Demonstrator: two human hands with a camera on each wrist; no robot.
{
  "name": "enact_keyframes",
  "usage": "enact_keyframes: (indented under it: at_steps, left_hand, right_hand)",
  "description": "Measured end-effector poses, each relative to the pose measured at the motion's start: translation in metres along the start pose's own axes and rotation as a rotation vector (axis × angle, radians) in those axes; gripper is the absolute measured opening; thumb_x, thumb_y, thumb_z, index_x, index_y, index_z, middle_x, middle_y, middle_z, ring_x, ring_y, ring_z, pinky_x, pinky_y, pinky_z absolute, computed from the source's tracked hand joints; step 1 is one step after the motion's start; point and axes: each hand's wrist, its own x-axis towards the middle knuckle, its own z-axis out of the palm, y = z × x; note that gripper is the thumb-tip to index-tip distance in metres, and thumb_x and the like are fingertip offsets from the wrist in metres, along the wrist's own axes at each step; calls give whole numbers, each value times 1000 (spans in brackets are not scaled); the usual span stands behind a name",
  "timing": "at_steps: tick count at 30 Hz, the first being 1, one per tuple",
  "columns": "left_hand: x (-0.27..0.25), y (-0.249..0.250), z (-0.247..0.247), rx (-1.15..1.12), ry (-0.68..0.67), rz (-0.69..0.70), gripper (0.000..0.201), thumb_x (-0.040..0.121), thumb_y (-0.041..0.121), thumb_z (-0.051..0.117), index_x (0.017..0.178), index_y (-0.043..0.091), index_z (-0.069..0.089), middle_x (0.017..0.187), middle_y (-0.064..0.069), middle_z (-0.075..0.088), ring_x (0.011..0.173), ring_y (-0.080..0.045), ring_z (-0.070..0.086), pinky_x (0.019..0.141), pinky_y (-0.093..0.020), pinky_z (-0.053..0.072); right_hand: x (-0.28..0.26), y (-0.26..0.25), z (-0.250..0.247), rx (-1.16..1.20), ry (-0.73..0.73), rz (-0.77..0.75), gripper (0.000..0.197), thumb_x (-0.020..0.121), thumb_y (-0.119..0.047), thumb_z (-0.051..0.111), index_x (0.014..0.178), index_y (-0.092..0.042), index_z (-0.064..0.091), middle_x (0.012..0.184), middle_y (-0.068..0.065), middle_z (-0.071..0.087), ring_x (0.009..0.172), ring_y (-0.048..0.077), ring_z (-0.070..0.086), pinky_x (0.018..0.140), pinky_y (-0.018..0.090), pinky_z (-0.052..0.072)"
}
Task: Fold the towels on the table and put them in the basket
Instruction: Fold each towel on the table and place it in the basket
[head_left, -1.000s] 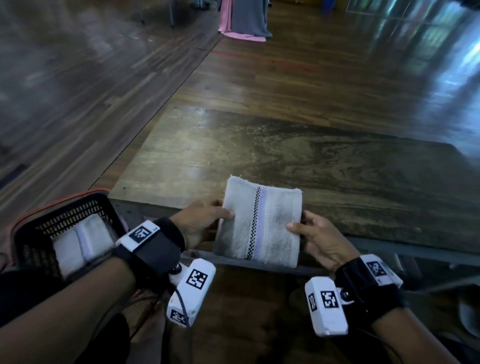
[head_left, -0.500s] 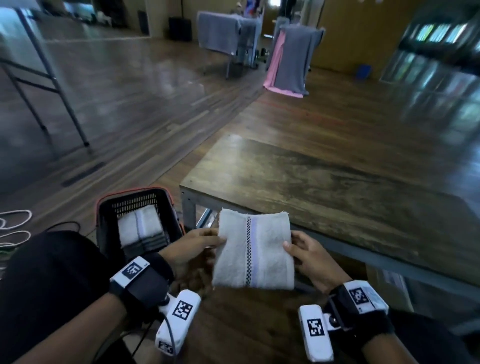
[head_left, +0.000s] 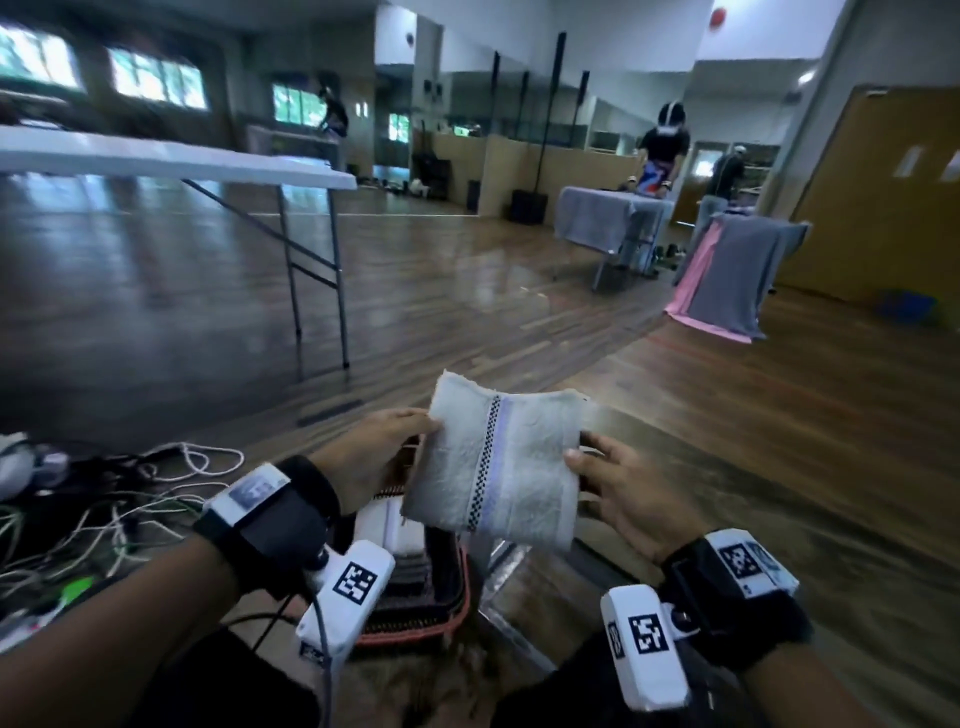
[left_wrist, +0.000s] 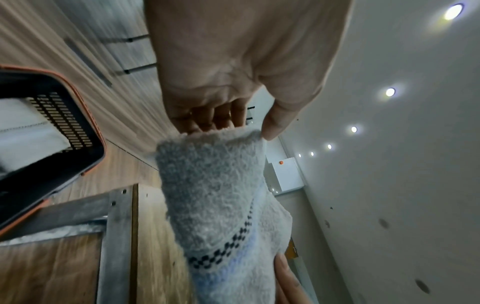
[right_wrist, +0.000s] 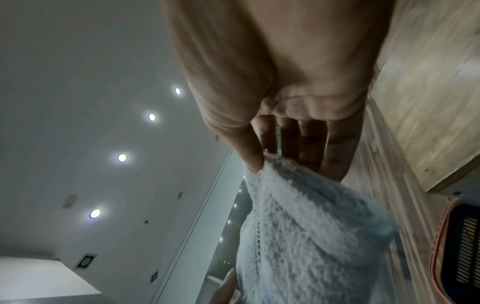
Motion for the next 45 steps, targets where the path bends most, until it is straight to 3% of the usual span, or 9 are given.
enact_keyframes:
  at_steps: [7, 15, 21, 24, 27, 32, 34, 38, 45]
  left_hand:
    - [47, -10, -56, 38, 155, -91, 25, 88, 21, 54, 64, 17, 61, 54, 5, 49, 40, -8, 43, 44, -19, 32]
    - [98, -154, -125, 199, 259, -437, 7, 87, 4, 46, 88, 11, 50, 84, -16, 41, 64, -21, 36, 56, -27, 25]
    - [182, -257, -164, 315, 276, -667, 26, 89, 0, 49, 65, 12, 48, 74, -10, 49, 67, -22, 48, 60, -33, 40]
    - [237, -292, -178, 381, 278, -678, 20, 87, -3, 45, 94, -16, 59, 92, -27, 56, 86, -31, 57, 71, -39, 41]
    - [289, -315, -188, 499, 285, -665, 35, 86, 0, 44, 112, -22, 51, 117, -38, 55, 109, -43, 56, 73, -36, 44]
    - [354, -337, -209, 646, 351, -602, 33, 83, 4, 46, 106, -17, 56, 117, -34, 58, 109, -42, 57, 90, -44, 47]
    - [365, -345, -215, 703, 342, -623, 36, 83, 7, 47, 111, -14, 56, 117, -29, 59, 108, -39, 57, 89, -41, 47]
    - [371, -355, -218, 823, 306, -685, 39, 81, 13, 52, 115, -6, 52, 117, -22, 58, 106, -38, 57, 92, -43, 48]
    - [366, -360, -212, 807, 358, -630, 32, 88, 7, 49, 119, -1, 49, 111, -17, 57, 98, -32, 55, 74, -32, 40]
  right_hand:
    - [89, 36, 40, 46, -49, 89, 22, 91, -9, 54, 113, -8, 59, 94, 9, 66, 71, 17, 64, 56, 28, 53]
    - [174, 210, 95, -83, 14, 456, 24, 90, 0, 46, 82, -13, 64, 85, 6, 69, 76, 20, 66, 77, 39, 54]
    - [255, 312, 98, -353, 45, 636, 22, 82, 0, 45, 81, -11, 64, 89, 12, 65, 80, 27, 61, 71, 29, 47]
    - [310, 345, 95, -500, 42, 648, 21, 82, -2, 43, 90, -7, 62, 93, 17, 62, 87, 30, 59, 75, 30, 45]
    - [363, 368, 95, -648, 49, 574, 16, 84, -4, 45, 86, -7, 61, 88, 12, 57, 77, 24, 51, 52, 24, 36]
    - [428, 393, 101, -681, 121, 490, 24, 82, -8, 48, 92, 8, 62, 92, 27, 64, 73, 35, 56, 39, 21, 31]
    - [436, 403, 103, -645, 155, 486, 28, 79, -9, 50, 95, 11, 61, 83, 29, 60, 55, 11, 32, 37, 17, 31]
    - [433, 415, 104, -571, 214, 526, 31, 79, -11, 51, 99, 10, 61, 78, 26, 60, 58, 18, 43, 42, 23, 33]
    - [432, 405, 107, -637, 212, 560, 21, 81, -13, 47, 89, -1, 62, 82, 10, 56, 59, 20, 47, 49, 25, 31]
